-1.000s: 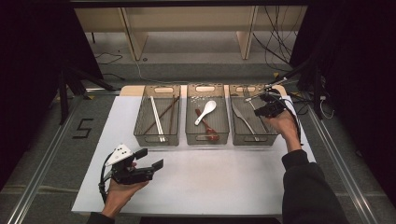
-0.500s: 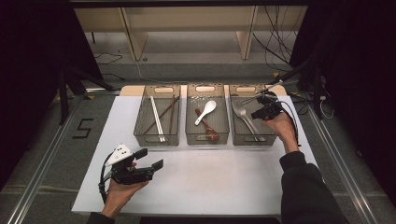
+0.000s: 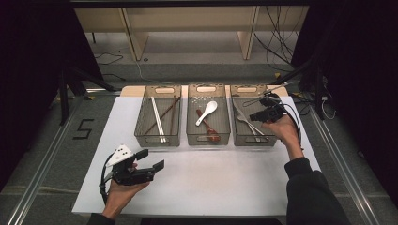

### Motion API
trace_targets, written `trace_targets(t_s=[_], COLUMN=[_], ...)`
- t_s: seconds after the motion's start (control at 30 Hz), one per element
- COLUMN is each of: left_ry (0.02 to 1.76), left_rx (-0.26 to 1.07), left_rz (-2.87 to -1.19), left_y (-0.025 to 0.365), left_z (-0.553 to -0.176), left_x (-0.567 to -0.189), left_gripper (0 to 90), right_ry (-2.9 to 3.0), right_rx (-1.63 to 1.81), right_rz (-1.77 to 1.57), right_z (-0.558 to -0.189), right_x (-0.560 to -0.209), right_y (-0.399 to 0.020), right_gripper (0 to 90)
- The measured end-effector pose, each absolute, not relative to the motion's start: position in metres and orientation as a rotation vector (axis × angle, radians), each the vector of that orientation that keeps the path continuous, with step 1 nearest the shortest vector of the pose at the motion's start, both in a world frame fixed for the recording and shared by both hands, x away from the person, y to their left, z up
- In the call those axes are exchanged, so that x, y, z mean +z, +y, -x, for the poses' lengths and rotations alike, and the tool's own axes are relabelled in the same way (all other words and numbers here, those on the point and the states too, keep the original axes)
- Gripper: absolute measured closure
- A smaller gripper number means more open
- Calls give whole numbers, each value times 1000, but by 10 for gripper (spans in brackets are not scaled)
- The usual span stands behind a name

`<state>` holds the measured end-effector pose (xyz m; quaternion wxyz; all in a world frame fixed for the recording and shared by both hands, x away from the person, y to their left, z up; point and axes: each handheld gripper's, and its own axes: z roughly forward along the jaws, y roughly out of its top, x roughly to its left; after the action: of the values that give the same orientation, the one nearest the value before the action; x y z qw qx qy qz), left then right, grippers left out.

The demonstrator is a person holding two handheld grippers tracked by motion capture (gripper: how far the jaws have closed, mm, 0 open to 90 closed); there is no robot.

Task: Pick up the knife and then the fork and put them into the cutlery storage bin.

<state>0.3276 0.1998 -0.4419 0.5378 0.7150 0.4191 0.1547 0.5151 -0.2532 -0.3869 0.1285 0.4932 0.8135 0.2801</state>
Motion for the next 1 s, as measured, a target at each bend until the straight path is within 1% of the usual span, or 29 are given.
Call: trace_targets(t_s=[0.17,0.47,1.0], left_ry=[999,1000,1000], left_rx=[365,363,363], left_rz=[-1699,-1701,-1699], left_y=[199,199,199], left_z=[-328,-328,-327], left_x=[-442,-442,-442], left_gripper=[185,185,185], right_ry=[2351,2324,2273], right_rx=[875,1000,1124], right_rz=[-1436,-1409,-1352], right_z=[-509,-493,-464], right_x=[-385,-375,-376], right_y=[-253,-246,-234], right_gripper=[571,467,397])
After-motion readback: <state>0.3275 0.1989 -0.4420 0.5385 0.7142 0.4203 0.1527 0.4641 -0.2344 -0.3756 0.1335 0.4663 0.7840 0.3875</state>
